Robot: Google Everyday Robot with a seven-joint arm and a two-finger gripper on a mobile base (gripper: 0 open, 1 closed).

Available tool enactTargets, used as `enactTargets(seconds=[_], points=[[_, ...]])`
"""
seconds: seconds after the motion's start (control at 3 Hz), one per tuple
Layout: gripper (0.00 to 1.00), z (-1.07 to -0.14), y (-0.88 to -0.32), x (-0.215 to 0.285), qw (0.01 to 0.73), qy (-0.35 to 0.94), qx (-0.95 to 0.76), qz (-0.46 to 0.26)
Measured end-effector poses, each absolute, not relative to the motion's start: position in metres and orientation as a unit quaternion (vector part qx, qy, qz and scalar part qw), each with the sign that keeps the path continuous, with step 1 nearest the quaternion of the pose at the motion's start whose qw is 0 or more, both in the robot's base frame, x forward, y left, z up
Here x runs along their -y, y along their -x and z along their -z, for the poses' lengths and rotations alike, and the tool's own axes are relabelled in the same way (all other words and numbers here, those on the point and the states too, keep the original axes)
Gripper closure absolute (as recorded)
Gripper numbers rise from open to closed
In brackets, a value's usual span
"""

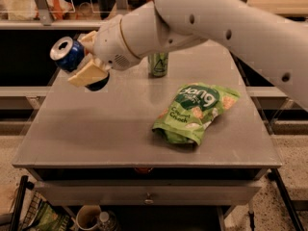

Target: Knock pepsi can over

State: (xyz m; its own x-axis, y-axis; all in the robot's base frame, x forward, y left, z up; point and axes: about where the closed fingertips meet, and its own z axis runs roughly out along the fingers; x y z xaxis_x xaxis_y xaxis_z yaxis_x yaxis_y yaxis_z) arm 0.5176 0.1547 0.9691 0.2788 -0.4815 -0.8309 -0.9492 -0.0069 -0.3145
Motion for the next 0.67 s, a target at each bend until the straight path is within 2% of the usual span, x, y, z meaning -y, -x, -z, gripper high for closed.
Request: enactTargets(seconds=[0.67], points=[[1.0, -0.966, -0.552, -0.165, 0.317, 0.769, -0.534, -0.154]])
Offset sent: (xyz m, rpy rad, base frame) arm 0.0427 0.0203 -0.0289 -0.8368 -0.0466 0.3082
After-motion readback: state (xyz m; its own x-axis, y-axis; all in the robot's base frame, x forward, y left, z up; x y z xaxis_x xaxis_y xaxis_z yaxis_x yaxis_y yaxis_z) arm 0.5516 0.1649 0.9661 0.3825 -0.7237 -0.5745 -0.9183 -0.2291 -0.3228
